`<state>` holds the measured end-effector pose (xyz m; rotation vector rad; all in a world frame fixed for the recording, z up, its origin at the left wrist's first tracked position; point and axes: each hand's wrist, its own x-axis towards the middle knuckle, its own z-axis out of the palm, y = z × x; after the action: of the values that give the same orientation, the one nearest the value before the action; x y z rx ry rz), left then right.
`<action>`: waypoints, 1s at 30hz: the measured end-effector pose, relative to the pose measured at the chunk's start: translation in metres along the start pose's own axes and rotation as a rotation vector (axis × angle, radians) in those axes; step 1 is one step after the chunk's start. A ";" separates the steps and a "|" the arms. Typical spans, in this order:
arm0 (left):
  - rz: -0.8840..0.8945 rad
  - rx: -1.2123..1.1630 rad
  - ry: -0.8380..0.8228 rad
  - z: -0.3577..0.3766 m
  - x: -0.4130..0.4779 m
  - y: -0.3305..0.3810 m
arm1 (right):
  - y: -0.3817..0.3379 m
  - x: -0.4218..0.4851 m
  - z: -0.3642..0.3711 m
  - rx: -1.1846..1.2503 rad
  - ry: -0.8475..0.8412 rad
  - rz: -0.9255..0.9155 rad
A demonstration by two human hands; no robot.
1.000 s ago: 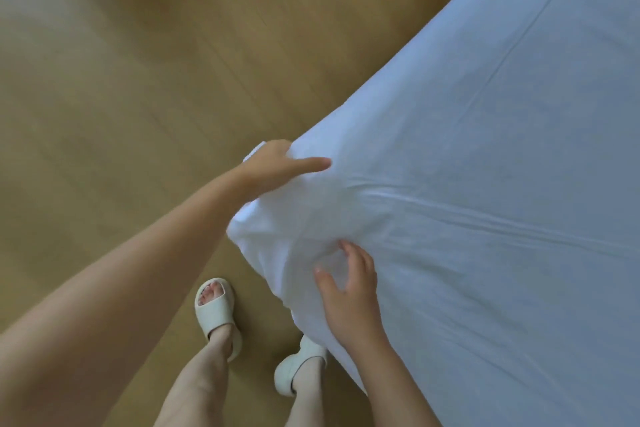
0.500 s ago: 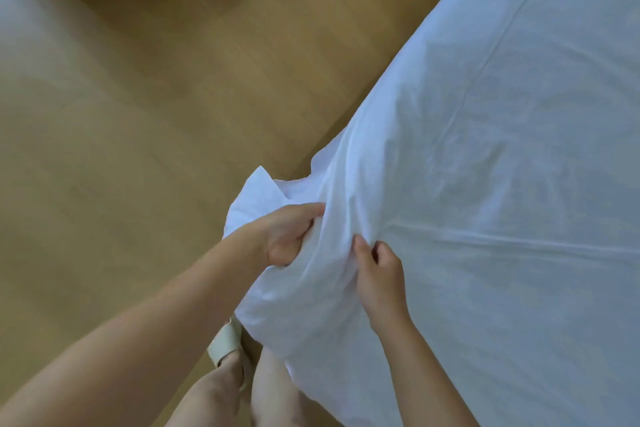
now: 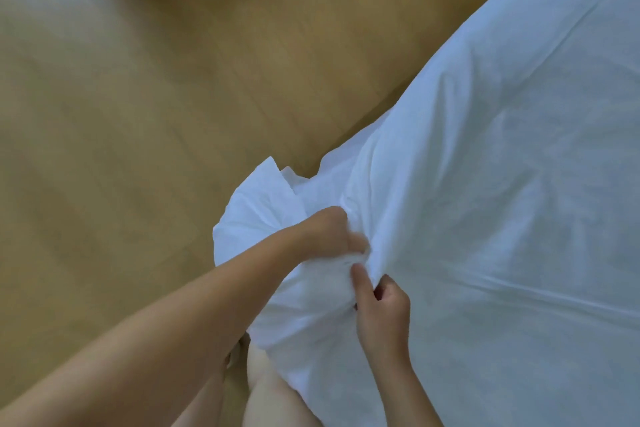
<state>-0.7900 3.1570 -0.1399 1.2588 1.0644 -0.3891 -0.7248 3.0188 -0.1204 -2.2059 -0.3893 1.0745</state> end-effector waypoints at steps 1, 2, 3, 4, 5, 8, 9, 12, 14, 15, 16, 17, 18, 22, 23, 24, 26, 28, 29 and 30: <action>-0.004 -0.084 -0.027 0.000 -0.009 0.003 | -0.006 0.001 -0.004 0.056 -0.039 -0.020; -0.004 -0.181 -0.052 -0.004 -0.019 0.005 | -0.010 0.002 -0.009 0.120 -0.053 -0.039; 0.003 -0.248 -0.069 -0.015 -0.034 0.005 | -0.013 0.001 -0.013 0.164 -0.044 -0.081; -0.003 -0.291 -0.070 -0.032 -0.045 0.003 | -0.014 0.001 -0.017 0.157 -0.024 -0.141; -0.027 -0.361 -0.054 -0.051 -0.050 -0.003 | -0.016 0.002 -0.018 0.086 0.001 -0.186; -0.192 -0.468 0.260 -0.099 -0.023 -0.033 | -0.012 0.012 -0.002 -0.184 -0.088 -0.070; -0.228 -0.355 0.354 -0.098 -0.008 -0.039 | -0.009 0.018 0.006 -0.227 -0.114 0.026; -0.215 -0.030 0.401 -0.069 0.037 -0.050 | -0.002 0.044 0.029 -0.238 -0.047 0.163; -0.240 -0.014 0.294 -0.061 0.045 -0.061 | -0.003 0.060 0.043 -0.167 -0.030 0.201; -0.269 0.009 0.245 -0.063 0.044 -0.068 | -0.003 0.066 0.050 -0.122 -0.034 0.220; -0.299 0.042 0.192 -0.067 0.040 -0.075 | -0.003 0.071 0.057 -0.090 -0.030 0.232; -0.316 0.068 0.150 -0.071 0.036 -0.083 | -0.004 0.073 0.062 -0.065 -0.013 0.241; -0.310 0.089 0.128 -0.073 0.034 -0.088 | -0.005 0.076 0.066 -0.039 0.021 0.255; -0.229 0.169 0.099 -0.075 0.028 -0.085 | -0.006 0.068 0.072 0.068 0.138 0.263; -0.219 0.160 0.079 -0.075 0.024 -0.083 | -0.007 0.061 0.074 0.055 0.140 0.226; -0.207 0.141 0.040 -0.076 0.021 -0.082 | -0.008 0.052 0.075 0.045 0.125 0.190; -0.180 0.113 -0.041 -0.075 0.017 -0.090 | -0.010 0.034 0.079 0.004 0.020 0.158; -0.214 0.105 -0.117 -0.076 0.015 -0.110 | -0.012 0.021 0.086 -0.111 -0.091 0.169; -0.258 0.111 -0.170 -0.077 0.014 -0.122 | -0.012 0.018 0.090 -0.174 -0.128 0.169; -0.282 0.124 -0.221 -0.080 0.011 -0.133 | -0.012 0.017 0.092 -0.218 -0.144 0.163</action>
<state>-0.9190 3.1895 -0.2206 1.1453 1.0411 -0.8021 -0.7866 3.0755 -0.1642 -2.3921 -0.4121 1.3392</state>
